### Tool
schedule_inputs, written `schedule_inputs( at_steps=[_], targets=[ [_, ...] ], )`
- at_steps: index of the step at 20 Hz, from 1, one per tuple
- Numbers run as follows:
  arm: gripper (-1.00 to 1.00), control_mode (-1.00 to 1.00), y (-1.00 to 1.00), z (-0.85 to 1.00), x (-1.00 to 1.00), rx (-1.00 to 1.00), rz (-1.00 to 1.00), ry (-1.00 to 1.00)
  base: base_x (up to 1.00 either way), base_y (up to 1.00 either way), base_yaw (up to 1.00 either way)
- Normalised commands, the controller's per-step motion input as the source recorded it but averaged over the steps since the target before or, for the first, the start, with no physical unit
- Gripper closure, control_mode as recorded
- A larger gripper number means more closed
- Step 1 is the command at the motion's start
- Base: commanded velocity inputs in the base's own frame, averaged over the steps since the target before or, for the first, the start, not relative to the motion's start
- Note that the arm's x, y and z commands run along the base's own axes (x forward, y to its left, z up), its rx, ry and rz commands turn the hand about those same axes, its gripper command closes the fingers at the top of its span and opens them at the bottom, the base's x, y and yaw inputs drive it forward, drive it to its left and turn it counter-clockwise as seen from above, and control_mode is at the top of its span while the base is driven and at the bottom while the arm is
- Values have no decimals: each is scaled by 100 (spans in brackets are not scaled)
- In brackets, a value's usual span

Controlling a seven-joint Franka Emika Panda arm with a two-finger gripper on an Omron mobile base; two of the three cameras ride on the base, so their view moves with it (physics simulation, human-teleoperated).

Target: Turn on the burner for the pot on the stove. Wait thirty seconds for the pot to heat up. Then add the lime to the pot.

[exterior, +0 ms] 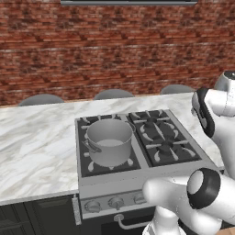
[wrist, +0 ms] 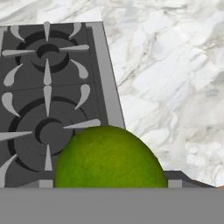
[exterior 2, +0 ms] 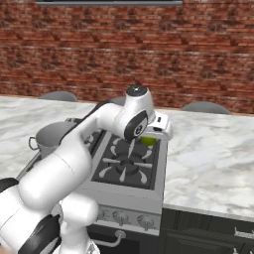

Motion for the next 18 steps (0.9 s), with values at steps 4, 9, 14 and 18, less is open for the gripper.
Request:
schedule_inputs(
  at_steps=[4,9,14,18],
  targets=[
    [100,-100,50,9,0,0,3,4,0,0,0],
    [100,-100,50,24,0,0,4,9,0,0,0],
    [100,-100,37,40,0,0,0,7,0,0,0],
    [100,-100,34,30,0,0,0,5,0,0,0]
  ],
)
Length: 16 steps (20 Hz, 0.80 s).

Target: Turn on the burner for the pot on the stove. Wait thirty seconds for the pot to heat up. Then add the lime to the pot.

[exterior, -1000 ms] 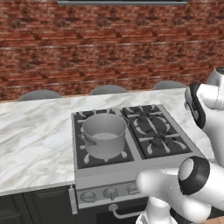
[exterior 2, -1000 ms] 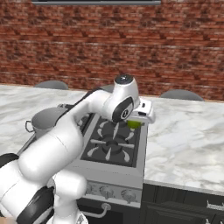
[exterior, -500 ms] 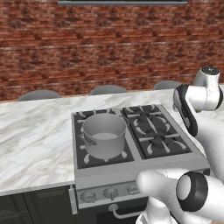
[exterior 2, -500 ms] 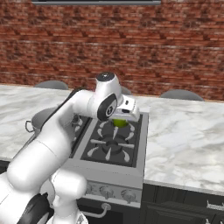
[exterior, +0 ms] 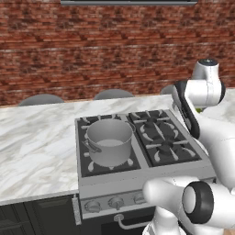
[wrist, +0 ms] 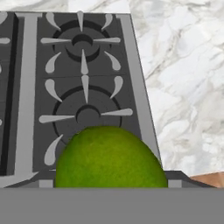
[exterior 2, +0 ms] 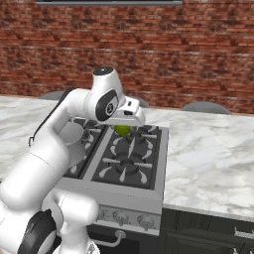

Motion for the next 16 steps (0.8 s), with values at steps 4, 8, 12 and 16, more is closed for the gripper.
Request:
schedule_inputs(
  at_steps=[4,8,12,16],
  targets=[
    [100,-100,41,1,0,0,0,0,0,0,0],
    [100,-100,46,0,0,7,0,0,0,0,0],
    [100,-100,49,-10,0,7,0,0,0,0,0],
    [100,-100,48,-17,0,6,0,0,0,0,0]
  ],
)
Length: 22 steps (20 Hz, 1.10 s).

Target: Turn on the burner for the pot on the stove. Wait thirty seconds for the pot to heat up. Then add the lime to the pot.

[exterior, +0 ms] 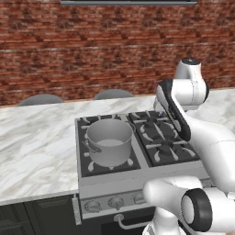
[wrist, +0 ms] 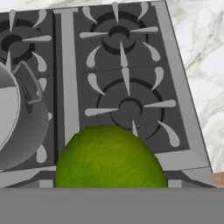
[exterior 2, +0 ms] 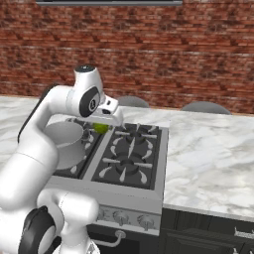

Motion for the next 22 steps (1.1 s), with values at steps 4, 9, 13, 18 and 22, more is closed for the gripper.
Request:
schedule_inputs(
  at_steps=[4,9,13,18,22],
  targets=[
    [100,-100,44,-1,0,1,1,0,0,0,0],
    [100,-100,47,0,0,0,1,0,0,0,0],
    [100,-100,49,0,0,0,0,0,0,0,0],
    [100,-100,48,0,0,0,0,0,0,0,0],
    [100,-100,46,0,0,2,1,1,0,0,0]
  ],
)
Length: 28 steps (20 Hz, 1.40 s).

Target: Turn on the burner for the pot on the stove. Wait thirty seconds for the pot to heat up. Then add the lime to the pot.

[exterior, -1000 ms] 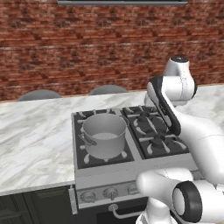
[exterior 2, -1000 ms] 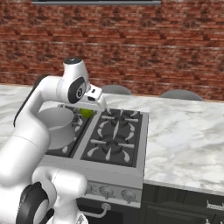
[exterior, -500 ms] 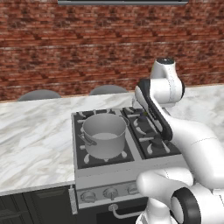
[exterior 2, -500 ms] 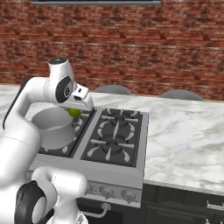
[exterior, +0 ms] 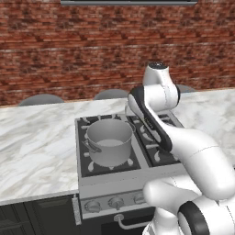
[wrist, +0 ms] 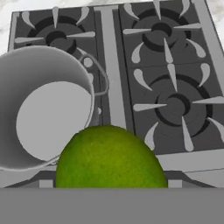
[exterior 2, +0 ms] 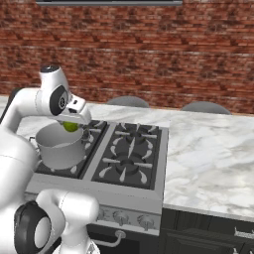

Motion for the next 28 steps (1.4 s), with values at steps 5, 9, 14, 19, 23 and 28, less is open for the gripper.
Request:
schedule_inputs(
  at_steps=[5,9,14,19,23,28],
  targets=[
    [100,-100,40,-2,1,5,3,1,0,0,0],
    [100,-100,33,-8,11,3,2,0,0,0,0],
    [100,-100,23,-2,20,0,0,0,0,0,0],
    [100,-100,22,-1,13,0,0,0,0,0,0],
    [100,-100,13,0,4,-1,0,4,0,0,0],
    [100,-100,16,-4,2,-2,0,4,0,0,0]
  ],
)
